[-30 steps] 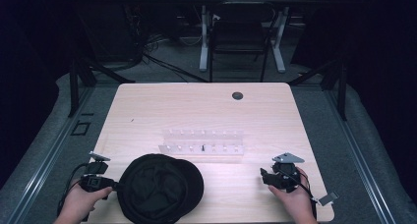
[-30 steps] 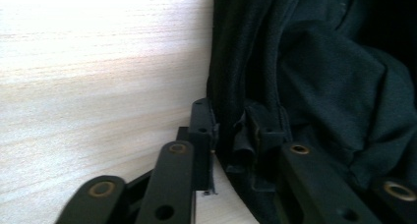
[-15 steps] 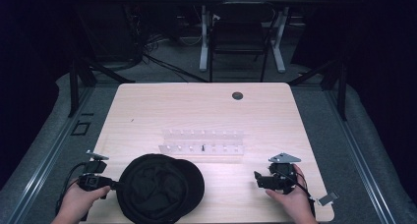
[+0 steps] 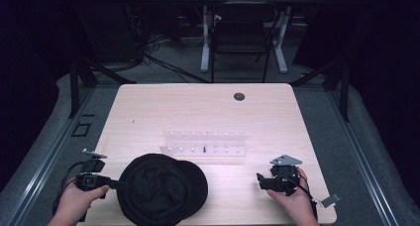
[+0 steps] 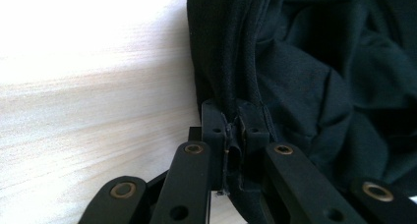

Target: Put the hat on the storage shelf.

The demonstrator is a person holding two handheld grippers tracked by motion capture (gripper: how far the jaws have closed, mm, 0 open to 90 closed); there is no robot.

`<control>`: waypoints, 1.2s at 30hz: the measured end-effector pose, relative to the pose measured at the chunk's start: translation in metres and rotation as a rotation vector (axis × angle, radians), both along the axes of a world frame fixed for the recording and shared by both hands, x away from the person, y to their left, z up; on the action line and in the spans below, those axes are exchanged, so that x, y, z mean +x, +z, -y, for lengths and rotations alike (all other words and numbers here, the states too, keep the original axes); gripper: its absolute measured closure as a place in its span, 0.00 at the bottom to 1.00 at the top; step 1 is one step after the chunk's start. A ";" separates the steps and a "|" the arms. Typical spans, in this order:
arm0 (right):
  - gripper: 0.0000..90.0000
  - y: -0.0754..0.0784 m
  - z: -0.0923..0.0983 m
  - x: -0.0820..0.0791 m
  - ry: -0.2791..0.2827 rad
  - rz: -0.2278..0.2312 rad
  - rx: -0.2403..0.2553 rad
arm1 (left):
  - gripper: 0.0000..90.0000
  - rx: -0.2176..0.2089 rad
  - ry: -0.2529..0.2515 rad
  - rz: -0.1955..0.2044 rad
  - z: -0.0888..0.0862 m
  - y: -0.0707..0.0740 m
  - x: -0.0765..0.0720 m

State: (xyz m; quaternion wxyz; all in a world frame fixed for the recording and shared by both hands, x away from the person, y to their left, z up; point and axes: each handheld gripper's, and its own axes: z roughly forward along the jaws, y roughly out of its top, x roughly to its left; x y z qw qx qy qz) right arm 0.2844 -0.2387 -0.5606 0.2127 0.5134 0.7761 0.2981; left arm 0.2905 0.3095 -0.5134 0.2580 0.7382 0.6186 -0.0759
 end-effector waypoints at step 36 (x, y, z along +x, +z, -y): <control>0.44 0.002 0.004 0.000 0.007 0.011 0.027 | 0.95 -0.033 -0.087 0.082 0.022 0.090 0.001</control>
